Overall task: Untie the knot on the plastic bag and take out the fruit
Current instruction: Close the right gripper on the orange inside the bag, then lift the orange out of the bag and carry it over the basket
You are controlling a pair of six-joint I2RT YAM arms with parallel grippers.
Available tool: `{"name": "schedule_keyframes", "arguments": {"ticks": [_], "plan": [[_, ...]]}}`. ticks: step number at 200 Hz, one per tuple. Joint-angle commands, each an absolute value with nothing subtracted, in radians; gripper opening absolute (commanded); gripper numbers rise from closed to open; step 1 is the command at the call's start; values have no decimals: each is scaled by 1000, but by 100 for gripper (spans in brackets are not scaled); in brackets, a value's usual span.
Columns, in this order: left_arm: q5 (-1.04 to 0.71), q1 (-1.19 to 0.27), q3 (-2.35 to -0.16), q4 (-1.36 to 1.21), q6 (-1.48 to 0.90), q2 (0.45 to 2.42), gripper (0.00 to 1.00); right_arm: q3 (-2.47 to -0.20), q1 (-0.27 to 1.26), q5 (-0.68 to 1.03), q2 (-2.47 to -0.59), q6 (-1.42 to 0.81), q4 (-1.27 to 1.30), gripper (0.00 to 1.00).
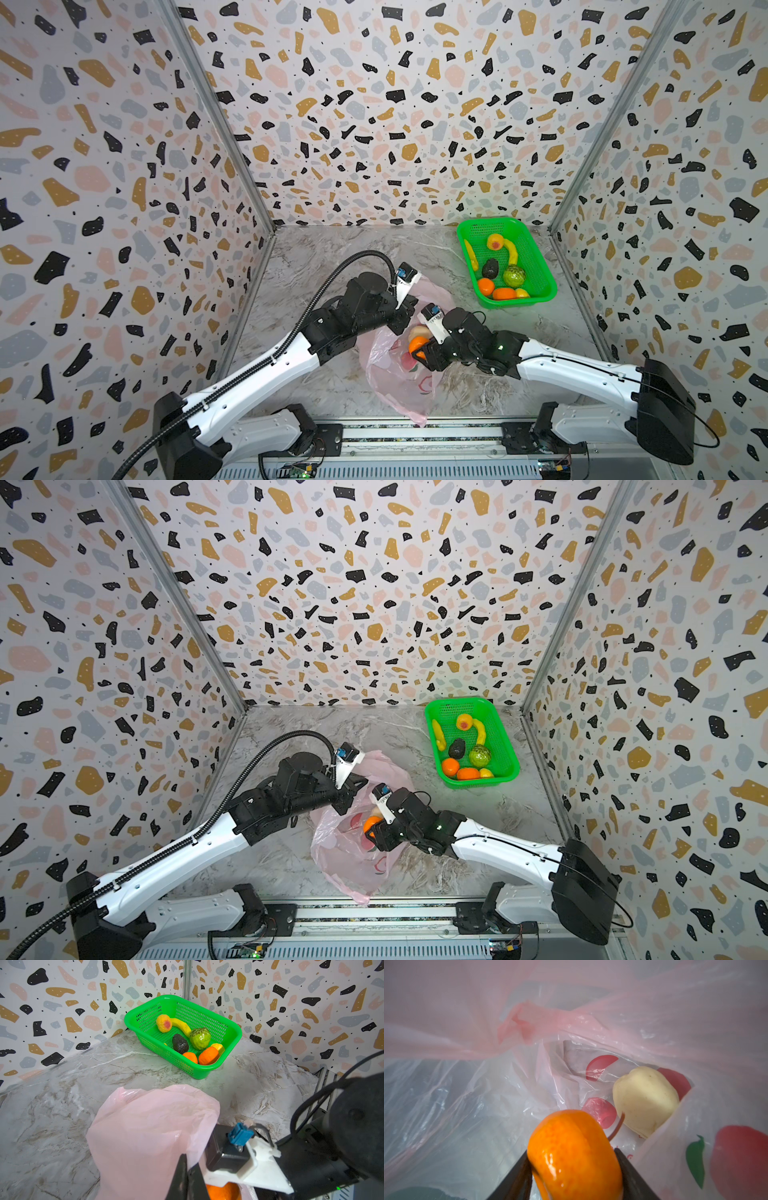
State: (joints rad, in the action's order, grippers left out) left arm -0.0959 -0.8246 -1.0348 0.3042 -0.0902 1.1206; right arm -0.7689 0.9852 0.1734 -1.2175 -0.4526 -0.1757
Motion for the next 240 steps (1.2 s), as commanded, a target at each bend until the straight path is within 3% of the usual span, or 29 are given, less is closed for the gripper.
{"name": "schedule_keyframes", "arguments": {"ticks": [1,61,116,161,197,240], "plan": [[-89,-817,-1033,266,-78,1106,0,-784,966,215,-1145,-457,-230,57],[-88,-816,-1042,260,-79,1116,0,-825,870,278,-1056,-431,-304,58],[-100,-817,-1056,260,-72,1114,0,-936,603,258,-1085,-326,-390,58],[-101,-817,-1052,264,-66,1112,0,-979,327,284,-1216,-285,-295,58],[-87,-816,-1059,281,-52,1111,0,-1046,232,308,-1344,-242,-230,58],[-101,-817,-1053,264,-55,1108,0,-1157,161,175,-1534,-241,-198,57]]}}
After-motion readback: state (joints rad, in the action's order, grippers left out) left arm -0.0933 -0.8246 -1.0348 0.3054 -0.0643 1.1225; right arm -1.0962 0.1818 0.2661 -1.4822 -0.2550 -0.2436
